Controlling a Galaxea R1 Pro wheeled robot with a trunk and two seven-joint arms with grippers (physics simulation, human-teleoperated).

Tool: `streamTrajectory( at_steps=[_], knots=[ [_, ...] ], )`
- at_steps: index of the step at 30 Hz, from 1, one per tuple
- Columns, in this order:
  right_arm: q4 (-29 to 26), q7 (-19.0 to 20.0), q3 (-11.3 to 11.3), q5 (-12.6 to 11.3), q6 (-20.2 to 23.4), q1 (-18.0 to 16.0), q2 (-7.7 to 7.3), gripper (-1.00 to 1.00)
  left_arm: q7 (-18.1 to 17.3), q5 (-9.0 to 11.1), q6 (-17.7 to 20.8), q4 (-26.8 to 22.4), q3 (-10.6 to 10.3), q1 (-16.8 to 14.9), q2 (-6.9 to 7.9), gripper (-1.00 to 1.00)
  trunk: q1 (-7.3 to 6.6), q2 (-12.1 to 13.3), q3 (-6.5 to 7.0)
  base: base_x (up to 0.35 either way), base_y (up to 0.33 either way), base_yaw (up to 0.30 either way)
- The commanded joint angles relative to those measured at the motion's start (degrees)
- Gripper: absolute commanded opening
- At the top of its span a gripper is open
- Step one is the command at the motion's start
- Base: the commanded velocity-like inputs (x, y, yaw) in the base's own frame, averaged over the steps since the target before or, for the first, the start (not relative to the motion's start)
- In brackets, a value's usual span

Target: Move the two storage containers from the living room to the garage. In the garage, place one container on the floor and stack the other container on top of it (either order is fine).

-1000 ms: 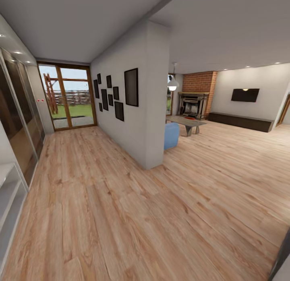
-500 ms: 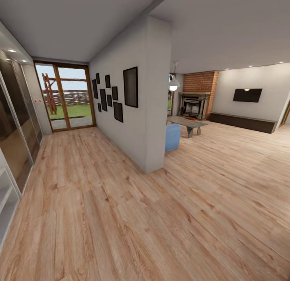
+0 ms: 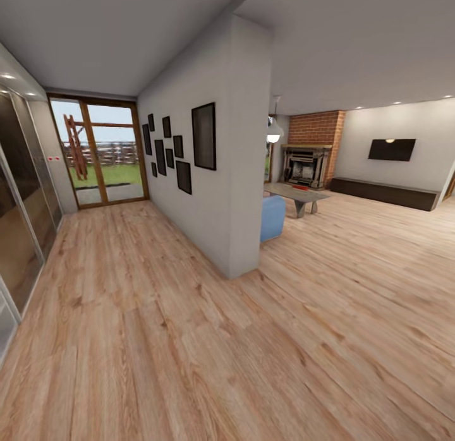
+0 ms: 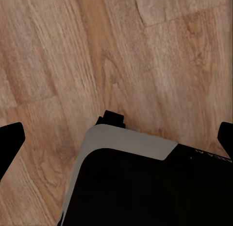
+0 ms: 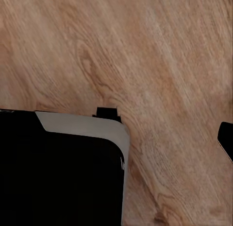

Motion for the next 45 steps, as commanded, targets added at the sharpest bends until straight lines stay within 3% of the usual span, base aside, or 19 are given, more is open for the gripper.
streamTrajectory(
  at_steps=[1, 33, 45],
  knots=[
    [0.17, -0.03, 0.5, -0.55, -0.33, -0.07, 0.02, 1.0, 0.09, 0.21, -0.16, 0.03, -0.04, -0.04, 0.01, 1.0, 0.04, -0.04, -0.07, 0.325, 0.0, 0.0],
    [0.17, -0.09, 0.12, -0.88, -0.16, -0.07, 0.0, 1.0, 0.09, -0.1, -0.25, 0.03, -0.11, -0.04, -0.11, 1.0, 0.04, -0.04, -0.07, 0.325, 0.0, 0.0],
    [0.17, -0.03, -0.21, -1.17, -0.94, -0.07, 0.02, 1.0, 0.09, -0.14, -0.17, 0.03, -0.13, -0.04, -0.04, 1.0, 0.04, -0.04, -0.07, 0.325, 0.0, -0.24]
  ],
)
